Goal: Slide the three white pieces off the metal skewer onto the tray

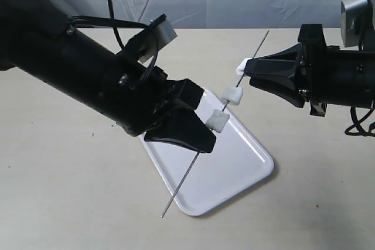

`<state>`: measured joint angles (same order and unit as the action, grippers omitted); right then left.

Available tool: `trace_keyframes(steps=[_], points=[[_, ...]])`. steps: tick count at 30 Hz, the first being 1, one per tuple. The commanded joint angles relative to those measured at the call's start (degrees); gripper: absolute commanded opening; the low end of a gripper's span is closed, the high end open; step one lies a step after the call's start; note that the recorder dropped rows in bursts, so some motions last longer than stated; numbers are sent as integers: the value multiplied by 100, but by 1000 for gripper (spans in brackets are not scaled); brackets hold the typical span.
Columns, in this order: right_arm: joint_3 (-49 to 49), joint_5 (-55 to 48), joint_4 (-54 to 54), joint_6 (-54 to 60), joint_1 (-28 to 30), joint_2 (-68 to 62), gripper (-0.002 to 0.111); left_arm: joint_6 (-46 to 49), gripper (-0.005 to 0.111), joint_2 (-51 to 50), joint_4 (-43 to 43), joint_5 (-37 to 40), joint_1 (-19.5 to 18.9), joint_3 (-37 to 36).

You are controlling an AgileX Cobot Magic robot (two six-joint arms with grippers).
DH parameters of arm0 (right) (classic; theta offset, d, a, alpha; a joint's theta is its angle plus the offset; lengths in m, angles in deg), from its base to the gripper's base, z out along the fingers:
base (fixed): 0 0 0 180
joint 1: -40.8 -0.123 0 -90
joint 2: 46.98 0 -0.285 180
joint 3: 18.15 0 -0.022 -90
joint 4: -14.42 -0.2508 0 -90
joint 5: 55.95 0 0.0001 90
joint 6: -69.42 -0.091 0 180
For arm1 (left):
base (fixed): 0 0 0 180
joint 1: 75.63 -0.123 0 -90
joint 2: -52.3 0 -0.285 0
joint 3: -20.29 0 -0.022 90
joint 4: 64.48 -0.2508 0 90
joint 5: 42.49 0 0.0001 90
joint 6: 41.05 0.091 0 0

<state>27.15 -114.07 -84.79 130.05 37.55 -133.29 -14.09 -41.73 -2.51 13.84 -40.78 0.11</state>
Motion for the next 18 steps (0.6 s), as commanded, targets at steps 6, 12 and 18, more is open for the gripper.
trace_keyframes(steps=[6, 12, 18], points=[[-37, 90, -73, 195, -19, -7, 4, 50, 0, 61, 97, 53, 17, -2], [-106, 196, -73, 274, -19, -7, 0, 63, 0, 61, 97, 98, 17, -2], [-480, 452, -73, 274, -19, -7, 0, 63, 0, 61, 97, 468, 17, -2]])
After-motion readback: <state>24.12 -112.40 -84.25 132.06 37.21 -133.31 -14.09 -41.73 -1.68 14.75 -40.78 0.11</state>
